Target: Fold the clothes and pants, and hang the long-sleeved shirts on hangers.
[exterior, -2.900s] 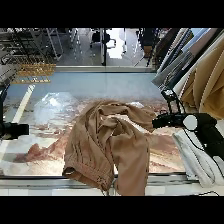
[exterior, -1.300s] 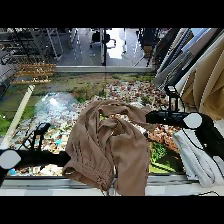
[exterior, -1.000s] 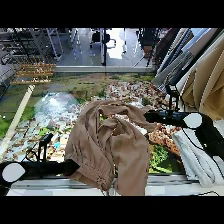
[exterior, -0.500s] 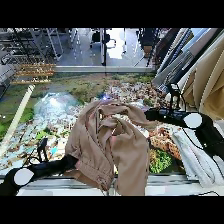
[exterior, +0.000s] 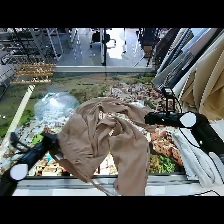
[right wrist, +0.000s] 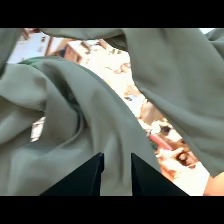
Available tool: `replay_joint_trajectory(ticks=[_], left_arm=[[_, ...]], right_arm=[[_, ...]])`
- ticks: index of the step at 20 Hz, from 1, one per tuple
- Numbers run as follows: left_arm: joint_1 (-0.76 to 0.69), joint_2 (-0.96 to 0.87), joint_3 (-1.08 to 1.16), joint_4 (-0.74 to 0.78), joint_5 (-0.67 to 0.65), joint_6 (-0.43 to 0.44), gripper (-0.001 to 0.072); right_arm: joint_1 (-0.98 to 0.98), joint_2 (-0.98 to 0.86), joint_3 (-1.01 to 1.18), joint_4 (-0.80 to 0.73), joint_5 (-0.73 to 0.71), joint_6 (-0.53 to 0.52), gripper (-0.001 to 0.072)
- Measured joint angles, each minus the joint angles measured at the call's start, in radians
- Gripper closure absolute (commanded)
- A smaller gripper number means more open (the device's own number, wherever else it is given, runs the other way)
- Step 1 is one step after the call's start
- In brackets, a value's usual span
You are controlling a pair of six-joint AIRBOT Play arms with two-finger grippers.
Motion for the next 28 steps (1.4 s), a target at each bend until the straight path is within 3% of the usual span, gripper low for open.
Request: replay_joint_trajectory(ticks=[3,5,9,13,14,17,26,28], left_arm=[[0.249,0.019,0.049,0.012,-0.188,0.120,0.0701],[0.400,0.000,0.116,-0.003,-0.337,0.225,0.0702],[0.580,-0.141,0.310,-0.059,-0.549,0.401,0.0701],[0.635,-0.384,0.514,-0.079,-0.715,0.519,0.0700],[0.640,-0.439,0.550,-0.082,-0.750,0.539,0.0700],[0.649,-0.562,0.620,-0.092,-0.820,0.583,0.0700],[0.660,-0.640,0.661,-0.101,-0.869,0.650,0.0699],[0.660,-0.642,0.662,-0.109,-0.873,0.653,0.0700]], right_arm=[[-0.003,-0.045,0.000,-0.066,-0.063,0.042,0.0471],[-0.021,-0.105,0.000,-0.082,-0.088,0.090,0.0408],[-0.104,-0.230,0.000,-0.013,-0.097,0.135,0.0398],[-0.217,-0.306,0.000,0.142,0.008,0.031,0.0390],[-0.242,-0.322,0.000,0.170,0.042,0.002,0.0339],[-0.281,-0.359,0.000,0.218,0.091,-0.056,0.0324],[-0.306,-0.410,0.006,0.208,0.067,-0.099,0.0323],[-0.293,-0.434,0.008,0.211,0.032,-0.111,0.0372]])
